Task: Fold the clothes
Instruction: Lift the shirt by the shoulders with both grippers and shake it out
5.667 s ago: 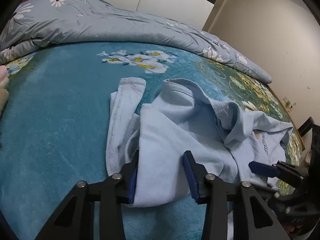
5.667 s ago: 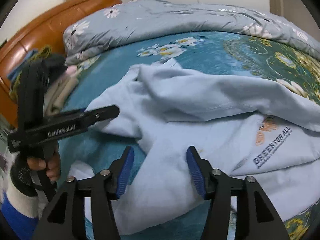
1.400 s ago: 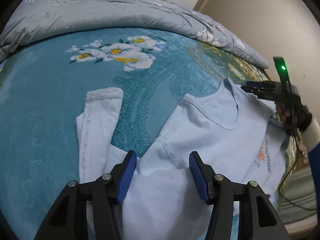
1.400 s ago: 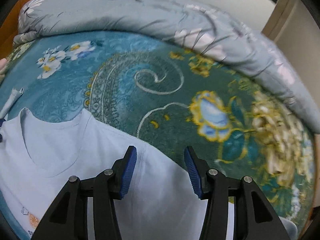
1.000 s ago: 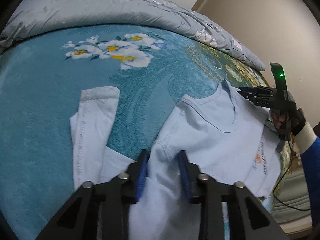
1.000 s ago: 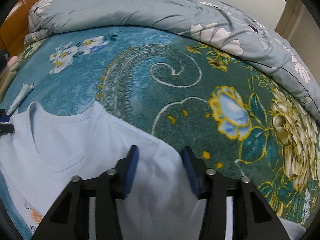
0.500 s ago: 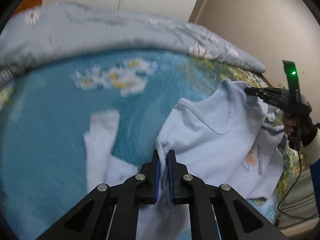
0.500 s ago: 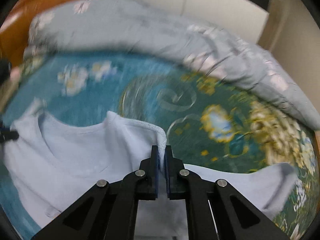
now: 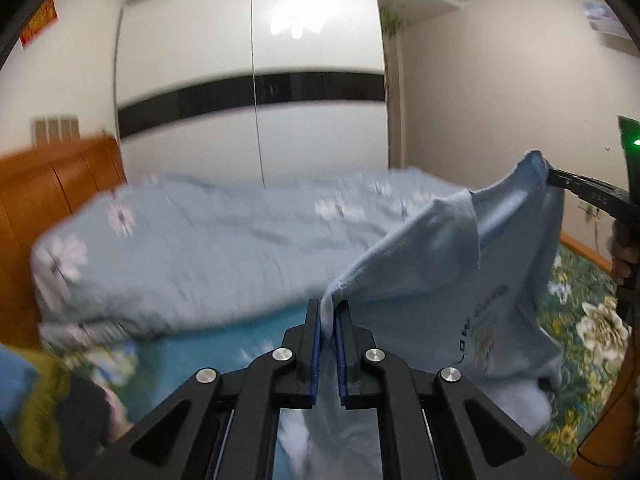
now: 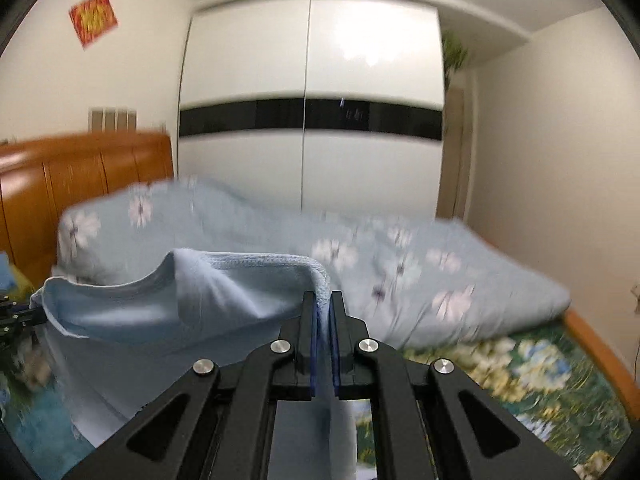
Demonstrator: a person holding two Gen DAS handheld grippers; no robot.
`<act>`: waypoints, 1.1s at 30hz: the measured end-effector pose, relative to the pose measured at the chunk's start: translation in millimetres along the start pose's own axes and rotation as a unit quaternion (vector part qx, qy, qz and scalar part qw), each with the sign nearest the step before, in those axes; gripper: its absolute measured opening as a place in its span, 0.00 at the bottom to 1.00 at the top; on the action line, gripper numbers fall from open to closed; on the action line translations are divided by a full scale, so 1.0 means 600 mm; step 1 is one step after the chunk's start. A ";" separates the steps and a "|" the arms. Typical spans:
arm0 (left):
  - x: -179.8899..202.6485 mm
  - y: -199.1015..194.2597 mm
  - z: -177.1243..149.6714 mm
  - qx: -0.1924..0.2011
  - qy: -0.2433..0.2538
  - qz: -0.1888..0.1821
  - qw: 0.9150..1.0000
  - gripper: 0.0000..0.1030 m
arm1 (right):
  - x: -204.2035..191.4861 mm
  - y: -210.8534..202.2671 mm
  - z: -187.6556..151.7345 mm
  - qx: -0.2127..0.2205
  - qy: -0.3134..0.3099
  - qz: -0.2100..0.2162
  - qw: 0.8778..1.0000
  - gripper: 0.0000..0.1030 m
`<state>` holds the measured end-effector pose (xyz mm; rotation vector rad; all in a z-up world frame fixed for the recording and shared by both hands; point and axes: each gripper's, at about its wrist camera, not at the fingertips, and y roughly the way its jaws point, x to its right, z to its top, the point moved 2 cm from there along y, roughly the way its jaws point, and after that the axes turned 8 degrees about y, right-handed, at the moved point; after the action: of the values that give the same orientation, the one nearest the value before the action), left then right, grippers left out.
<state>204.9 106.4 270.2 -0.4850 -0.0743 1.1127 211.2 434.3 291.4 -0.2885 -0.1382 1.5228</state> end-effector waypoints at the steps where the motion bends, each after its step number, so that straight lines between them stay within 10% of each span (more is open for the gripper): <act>1: -0.001 -0.024 0.016 0.013 0.004 0.006 1.000 0.07 | -0.004 -0.024 0.018 0.017 0.001 0.000 1.000 0.05; 18: -0.009 -0.348 0.113 0.108 0.059 0.064 0.990 0.07 | -0.054 -0.335 0.113 0.144 -0.027 0.066 0.987 0.05; 25: -0.036 -0.241 0.109 0.049 0.057 0.065 0.995 0.07 | -0.076 -0.255 0.114 0.097 -0.052 0.042 0.993 0.05; 33: -0.059 0.058 -0.028 -0.094 0.018 0.016 0.995 0.07 | -0.064 0.056 -0.033 -0.078 -0.044 -0.007 0.996 0.05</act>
<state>164.4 81.7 247.3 -0.6758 -0.1403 1.1334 182.1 395.1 266.5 -0.3447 -0.3300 1.5145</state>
